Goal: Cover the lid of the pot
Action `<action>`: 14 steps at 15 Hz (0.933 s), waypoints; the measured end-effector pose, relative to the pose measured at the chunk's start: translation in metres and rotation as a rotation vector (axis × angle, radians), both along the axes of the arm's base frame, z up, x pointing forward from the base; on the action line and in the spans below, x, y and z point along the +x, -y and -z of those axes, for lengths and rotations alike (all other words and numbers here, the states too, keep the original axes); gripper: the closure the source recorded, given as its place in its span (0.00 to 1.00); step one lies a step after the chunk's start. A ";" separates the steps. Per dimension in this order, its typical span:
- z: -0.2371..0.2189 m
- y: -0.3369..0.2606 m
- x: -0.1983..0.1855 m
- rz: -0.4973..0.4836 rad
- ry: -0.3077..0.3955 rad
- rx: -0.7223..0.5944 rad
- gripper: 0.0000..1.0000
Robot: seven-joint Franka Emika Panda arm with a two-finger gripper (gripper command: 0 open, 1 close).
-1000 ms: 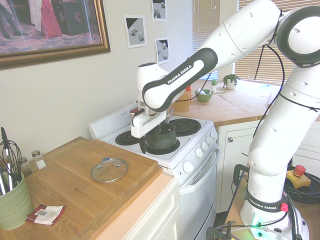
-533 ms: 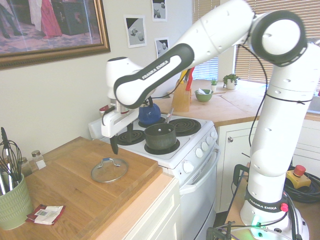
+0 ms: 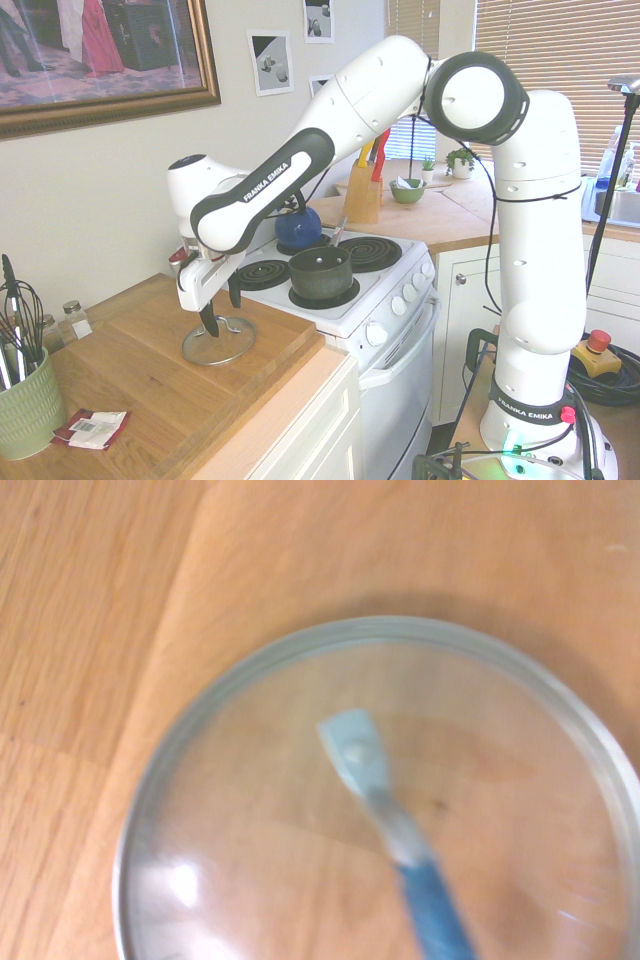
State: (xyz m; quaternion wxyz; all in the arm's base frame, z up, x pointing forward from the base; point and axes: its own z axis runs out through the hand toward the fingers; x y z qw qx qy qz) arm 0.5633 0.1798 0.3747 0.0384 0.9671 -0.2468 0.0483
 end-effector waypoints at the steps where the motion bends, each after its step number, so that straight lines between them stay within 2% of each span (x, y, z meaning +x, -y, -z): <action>1: 0.003 -0.006 0.002 -0.013 0.002 -0.005 0.00; 8: -0.005 -0.015 0.029 -0.017 0.042 -0.014 0.00; 9: -0.007 -0.012 0.030 -0.019 0.039 -0.019 1.00; 14: -0.006 -0.009 0.030 -0.053 0.017 -0.032 1.00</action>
